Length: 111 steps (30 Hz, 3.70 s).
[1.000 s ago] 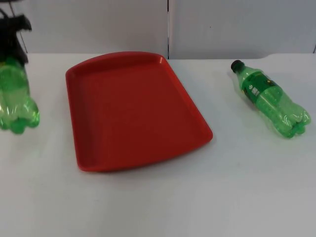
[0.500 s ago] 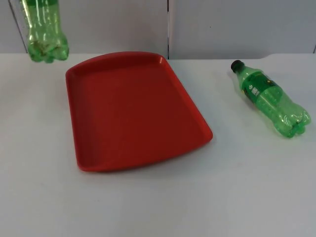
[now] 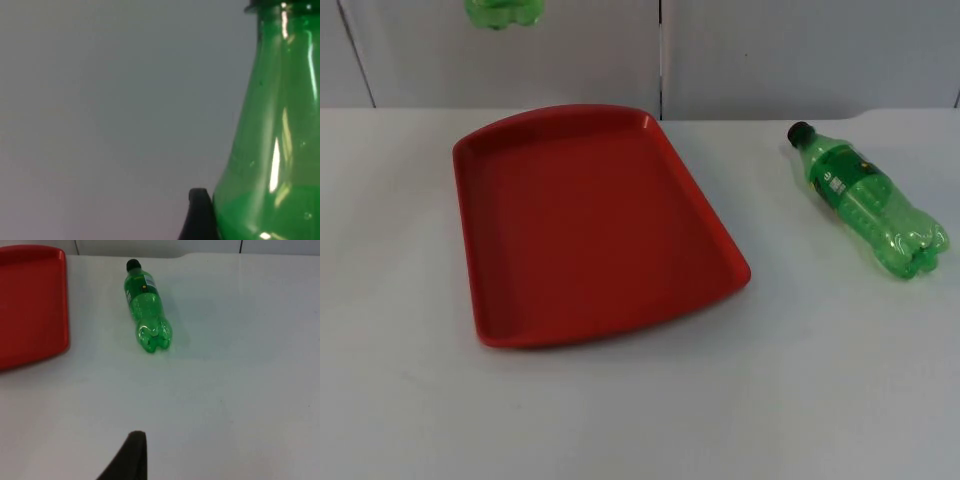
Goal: Place the bottle upright on the tray.
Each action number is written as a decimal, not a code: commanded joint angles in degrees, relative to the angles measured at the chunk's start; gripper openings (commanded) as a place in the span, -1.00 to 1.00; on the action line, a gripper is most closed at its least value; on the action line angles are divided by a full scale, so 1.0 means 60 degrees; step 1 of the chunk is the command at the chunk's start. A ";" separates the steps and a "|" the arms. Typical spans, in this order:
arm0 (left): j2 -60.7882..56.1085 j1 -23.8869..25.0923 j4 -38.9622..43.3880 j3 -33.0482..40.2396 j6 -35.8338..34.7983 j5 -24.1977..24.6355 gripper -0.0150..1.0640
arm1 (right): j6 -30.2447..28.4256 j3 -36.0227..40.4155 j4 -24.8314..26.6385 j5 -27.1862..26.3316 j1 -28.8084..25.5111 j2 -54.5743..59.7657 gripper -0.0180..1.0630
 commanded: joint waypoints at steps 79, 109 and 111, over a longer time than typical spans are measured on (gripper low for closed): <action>0.7096 0.1925 0.4870 -0.2412 -0.1878 -0.6353 0.72 | 0.0006 0.0013 0.0013 -0.0035 -0.0063 -0.0042 0.98; 0.7079 0.2208 0.6666 -0.2157 -0.3006 -0.6029 0.73 | 0.0006 0.0013 0.0013 -0.0035 -0.0063 -0.0042 0.98; 0.7079 0.2413 0.6993 -0.2117 -0.3359 -0.6029 0.73 | 0.0006 0.0013 0.0013 -0.0035 -0.0063 -0.0042 0.98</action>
